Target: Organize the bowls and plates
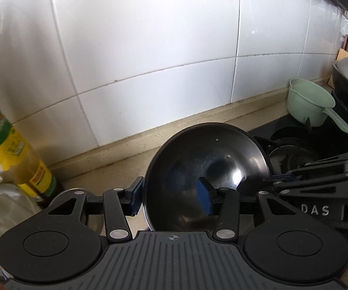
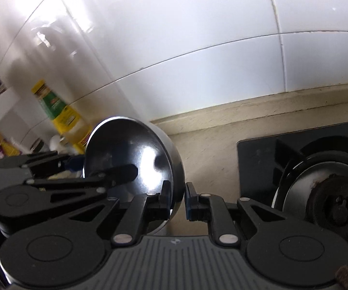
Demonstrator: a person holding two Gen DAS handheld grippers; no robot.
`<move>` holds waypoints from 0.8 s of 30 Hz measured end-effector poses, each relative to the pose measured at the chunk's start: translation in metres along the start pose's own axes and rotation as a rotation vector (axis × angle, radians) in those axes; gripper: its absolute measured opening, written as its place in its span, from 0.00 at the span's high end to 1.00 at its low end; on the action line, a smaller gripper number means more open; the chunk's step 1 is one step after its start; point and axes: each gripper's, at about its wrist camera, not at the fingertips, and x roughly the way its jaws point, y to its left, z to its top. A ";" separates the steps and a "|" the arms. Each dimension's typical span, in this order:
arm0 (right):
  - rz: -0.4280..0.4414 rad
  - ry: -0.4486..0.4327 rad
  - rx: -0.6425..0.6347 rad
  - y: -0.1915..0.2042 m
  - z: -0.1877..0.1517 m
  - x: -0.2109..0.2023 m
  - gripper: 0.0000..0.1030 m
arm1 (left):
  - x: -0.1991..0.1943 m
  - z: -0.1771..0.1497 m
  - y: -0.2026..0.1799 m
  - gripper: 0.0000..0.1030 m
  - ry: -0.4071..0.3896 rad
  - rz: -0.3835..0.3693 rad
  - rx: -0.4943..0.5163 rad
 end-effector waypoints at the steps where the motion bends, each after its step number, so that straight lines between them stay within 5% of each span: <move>1: -0.003 0.001 -0.015 0.006 -0.003 -0.002 0.87 | -0.005 -0.005 0.001 0.47 -0.006 0.004 -0.003; 24: 0.016 0.147 -0.086 0.035 -0.041 0.037 0.87 | 0.000 -0.061 0.029 0.46 0.099 0.040 -0.131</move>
